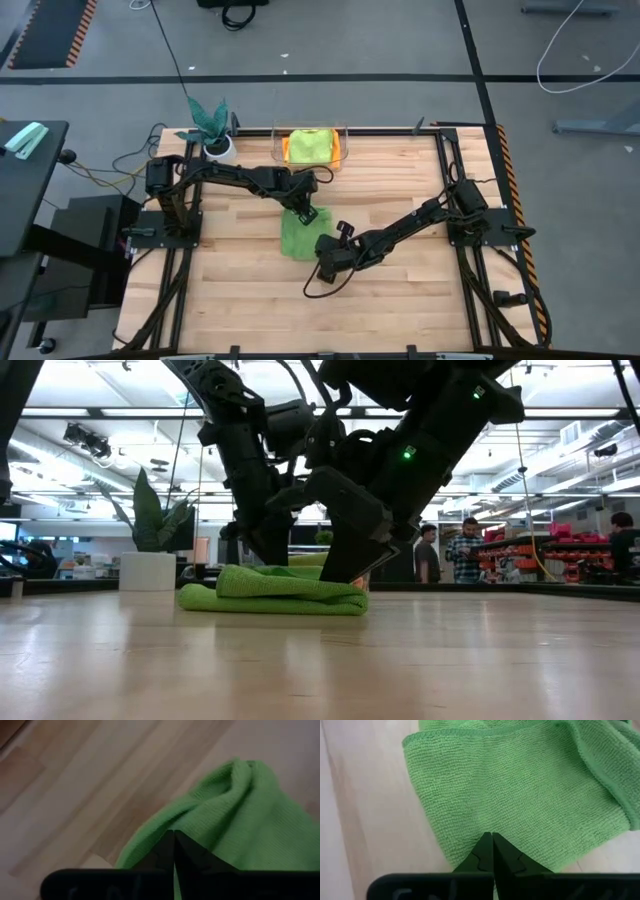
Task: Fold microfiber towels
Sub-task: Fold the green towel, then put the green towel into the transparent bin
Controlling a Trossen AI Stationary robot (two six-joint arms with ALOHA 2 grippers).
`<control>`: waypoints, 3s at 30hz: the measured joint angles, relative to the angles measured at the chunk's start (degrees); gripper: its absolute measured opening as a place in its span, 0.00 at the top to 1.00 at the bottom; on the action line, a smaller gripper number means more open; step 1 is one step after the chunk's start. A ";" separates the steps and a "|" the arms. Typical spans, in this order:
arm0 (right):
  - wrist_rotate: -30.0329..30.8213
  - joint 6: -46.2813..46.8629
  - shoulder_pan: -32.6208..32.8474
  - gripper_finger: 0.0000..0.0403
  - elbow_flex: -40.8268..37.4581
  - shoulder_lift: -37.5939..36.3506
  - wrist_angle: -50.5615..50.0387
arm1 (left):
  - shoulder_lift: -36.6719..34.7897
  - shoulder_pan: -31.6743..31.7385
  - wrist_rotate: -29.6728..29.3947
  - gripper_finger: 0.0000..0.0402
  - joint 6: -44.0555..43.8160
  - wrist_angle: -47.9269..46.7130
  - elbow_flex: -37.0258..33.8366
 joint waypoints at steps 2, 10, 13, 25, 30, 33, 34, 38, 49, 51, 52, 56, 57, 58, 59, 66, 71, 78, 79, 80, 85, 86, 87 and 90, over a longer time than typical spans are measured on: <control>0.02 0.08 -0.02 1.00 0.00 0.00 -0.01 | -1.08 -0.17 0.83 0.97 -0.06 -0.21 0.03; 0.02 0.08 -0.07 1.00 0.00 0.00 -0.10 | -6.89 -3.63 4.29 0.94 -1.49 -1.24 0.09; 0.02 0.10 -0.07 1.00 0.00 0.00 -0.09 | -7.17 -5.76 8.54 0.95 -1.34 -1.73 0.09; 0.02 0.73 -0.20 1.00 0.00 0.00 0.20 | -1.86 -6.71 4.76 0.95 -0.98 -3.02 0.09; 0.02 0.93 -0.07 1.00 0.00 0.00 0.40 | 0.33 -4.69 4.58 0.94 -0.13 -2.45 0.09; 0.02 1.21 -0.02 1.00 0.00 0.00 0.42 | 1.43 -3.05 4.47 0.96 -0.08 -2.40 0.09; 0.02 1.48 -0.02 1.00 0.00 0.00 0.44 | 1.52 -2.46 4.25 0.96 -0.04 -2.41 0.09; 0.02 2.01 -0.02 1.00 0.00 0.00 0.45 | 1.37 0.28 2.92 0.97 0.06 -2.62 0.09; 0.02 3.64 -0.02 1.00 0.00 0.00 0.43 | -3.36 5.82 2.71 0.93 1.60 -3.37 0.04; 0.02 3.64 -0.02 1.00 0.00 0.00 0.44 | -4.38 6.13 2.69 0.94 2.29 -4.26 0.04; 0.02 3.62 -0.09 1.00 0.00 0.00 0.42 | -5.19 6.12 2.61 0.94 2.80 -4.98 0.04; -0.03 5.48 -1.26 1.00 0.00 -0.97 0.70 | -9.33 5.92 2.27 0.96 3.07 -7.43 0.04; -0.04 5.82 -1.73 1.00 0.00 -1.71 0.45 | -10.63 5.90 1.67 0.97 3.08 -8.25 0.04; -0.09 5.87 -2.28 1.00 0.00 -2.42 0.56 | -11.85 5.90 0.58 0.97 3.07 -9.54 0.04; -0.29 5.86 -2.77 1.00 0.02 -3.37 1.17 | -13.20 6.02 -0.59 0.97 3.03 -11.00 0.07; -2.81 7.08 -6.96 0.99 0.09 -12.15 -2.10 | -19.72 6.66 -3.47 0.95 -1.94 -20.65 0.07; -11.95 10.52 -12.04 0.99 0.07 -17.41 -12.07 | -20.20 5.63 -4.19 0.95 -4.15 -25.11 0.00; -28.03 7.93 -17.51 0.98 0.04 -21.22 -17.00 | -19.81 3.06 -4.19 0.98 -5.46 -25.04 -2.81; -29.86 7.88 -18.25 0.97 0.04 -21.37 -17.11 | -19.92 2.97 -4.15 0.98 -5.73 -24.86 -3.53; -31.23 7.85 -18.94 0.95 0.04 -21.46 -17.56 | -20.10 2.99 -4.17 0.98 -5.85 -25.21 -4.36; -36.45 9.07 -21.21 0.87 0.03 -21.06 -19.63 | -20.13 2.71 -4.21 0.94 -7.36 -24.99 -6.58; -38.23 9.30 -21.47 0.85 -0.11 -20.94 -19.85 | -20.13 2.50 -4.19 0.94 -7.62 -24.81 -6.70; -39.75 9.68 -21.61 0.83 -0.50 -20.95 -20.01 | -20.13 2.28 -4.21 0.93 -7.78 -24.33 -6.80; -43.28 12.58 -22.19 0.77 -2.83 -21.04 -19.83 | -20.13 1.68 -4.17 0.94 -8.06 -23.91 -6.88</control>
